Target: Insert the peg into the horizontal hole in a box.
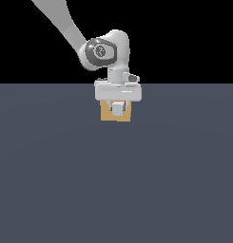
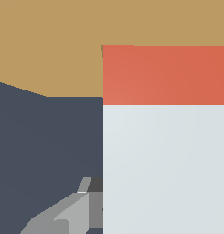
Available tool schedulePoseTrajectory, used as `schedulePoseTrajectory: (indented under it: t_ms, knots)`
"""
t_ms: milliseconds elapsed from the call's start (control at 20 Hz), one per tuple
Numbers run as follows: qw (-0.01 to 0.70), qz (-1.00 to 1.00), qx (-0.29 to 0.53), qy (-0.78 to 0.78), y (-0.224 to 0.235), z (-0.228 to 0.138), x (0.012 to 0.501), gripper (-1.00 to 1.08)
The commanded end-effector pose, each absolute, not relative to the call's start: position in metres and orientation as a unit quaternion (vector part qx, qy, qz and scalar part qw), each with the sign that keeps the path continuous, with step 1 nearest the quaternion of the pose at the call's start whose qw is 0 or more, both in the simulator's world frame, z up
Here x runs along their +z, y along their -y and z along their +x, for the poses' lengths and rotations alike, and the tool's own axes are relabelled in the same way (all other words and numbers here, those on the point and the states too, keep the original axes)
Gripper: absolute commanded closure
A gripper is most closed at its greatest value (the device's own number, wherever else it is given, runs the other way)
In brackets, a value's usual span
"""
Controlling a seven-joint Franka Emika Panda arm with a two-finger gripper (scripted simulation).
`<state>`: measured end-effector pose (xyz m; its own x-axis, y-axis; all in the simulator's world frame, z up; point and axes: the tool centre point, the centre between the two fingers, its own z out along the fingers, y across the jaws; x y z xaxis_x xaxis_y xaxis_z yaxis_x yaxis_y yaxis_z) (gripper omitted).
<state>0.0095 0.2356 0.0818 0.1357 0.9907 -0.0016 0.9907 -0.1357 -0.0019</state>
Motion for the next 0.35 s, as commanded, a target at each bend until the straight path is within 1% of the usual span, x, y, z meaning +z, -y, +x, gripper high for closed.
schedulePoseTrajectory:
  t_ms: [0, 300]
  knots:
    - [-0.001, -0.754, -0.001, 0.657, -0.2468, 0.0128, 0.0842, 1.08]
    - [-0.001, -0.754, -0.001, 0.657, -0.2556, 0.0148, 0.0846, 1.08]
